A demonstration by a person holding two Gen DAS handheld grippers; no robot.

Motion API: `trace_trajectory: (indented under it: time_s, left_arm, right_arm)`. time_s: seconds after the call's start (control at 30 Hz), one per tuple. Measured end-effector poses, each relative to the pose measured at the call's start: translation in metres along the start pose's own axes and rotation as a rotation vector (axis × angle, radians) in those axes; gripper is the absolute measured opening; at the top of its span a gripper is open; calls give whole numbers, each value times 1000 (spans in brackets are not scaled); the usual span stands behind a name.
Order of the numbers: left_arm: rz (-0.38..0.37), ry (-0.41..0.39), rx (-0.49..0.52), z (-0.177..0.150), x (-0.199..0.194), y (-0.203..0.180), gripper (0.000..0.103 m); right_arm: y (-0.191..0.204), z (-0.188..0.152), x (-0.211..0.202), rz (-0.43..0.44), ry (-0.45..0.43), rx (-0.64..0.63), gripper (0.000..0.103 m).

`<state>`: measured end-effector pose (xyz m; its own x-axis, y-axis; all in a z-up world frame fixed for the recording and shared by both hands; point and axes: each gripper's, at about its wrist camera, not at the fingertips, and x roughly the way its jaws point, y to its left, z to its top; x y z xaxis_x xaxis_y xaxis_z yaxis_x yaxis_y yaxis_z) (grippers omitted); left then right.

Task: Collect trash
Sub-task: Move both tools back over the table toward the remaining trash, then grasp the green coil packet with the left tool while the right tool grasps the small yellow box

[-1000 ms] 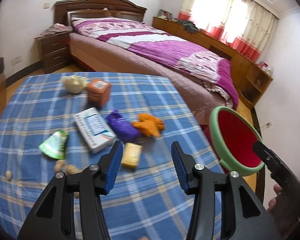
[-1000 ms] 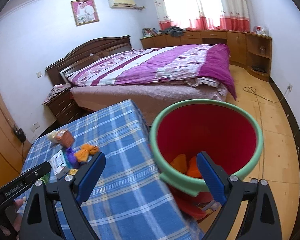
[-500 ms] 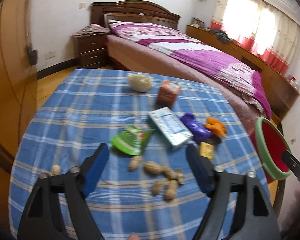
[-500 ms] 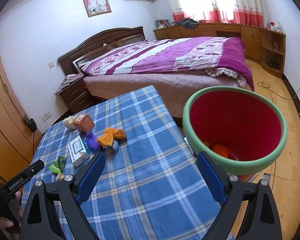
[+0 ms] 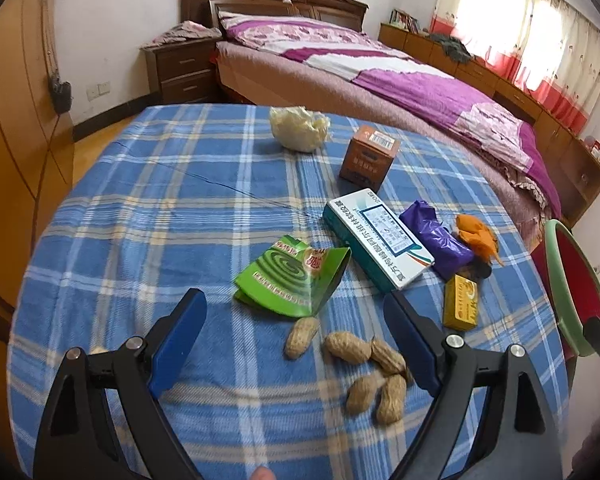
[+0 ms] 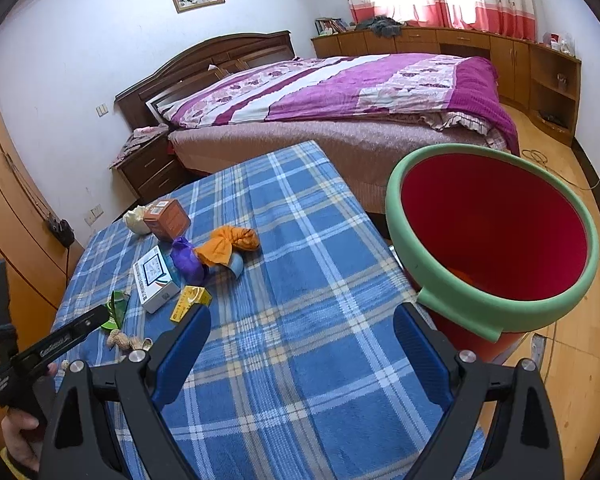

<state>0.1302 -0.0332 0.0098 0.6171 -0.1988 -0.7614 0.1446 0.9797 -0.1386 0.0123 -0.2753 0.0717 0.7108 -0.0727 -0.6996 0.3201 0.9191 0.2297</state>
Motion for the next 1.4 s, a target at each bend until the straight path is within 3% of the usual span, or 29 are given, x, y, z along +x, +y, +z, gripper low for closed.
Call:
trace_trajectory:
  time_s: [0.33, 0.43, 0.53, 0.6, 0.7, 0.97, 1.2, 1.4]
  left_arm:
    - [67, 55, 36, 15, 38, -1, 88]
    - [67, 74, 1, 14, 43, 3, 78]
    - [75, 71, 14, 12, 43, 3, 73]
    - [74, 62, 34, 10, 41, 2, 62]
    - [58, 55, 39, 9, 38, 4, 56]
    - [1, -5, -11, 11, 17, 20, 54]
    - [9, -33, -54, 14, 8, 33, 54]
    - [-11, -50, -79, 14, 6, 41, 54]
  right_arm:
    - [7, -2, 10, 2, 31, -7, 95]
    - [11, -2, 12, 5, 36, -14, 95]
    - [16, -3, 13, 8, 41, -24, 95]
    - [21, -3, 14, 13, 43, -28, 95]
    - [29, -3, 16, 23, 50, -37, 95]
    - [54, -5, 24, 42, 76, -75, 95]
    - [79, -9, 49, 58, 124, -103, 94]
    - [100, -13, 74, 62, 171, -130, 81]
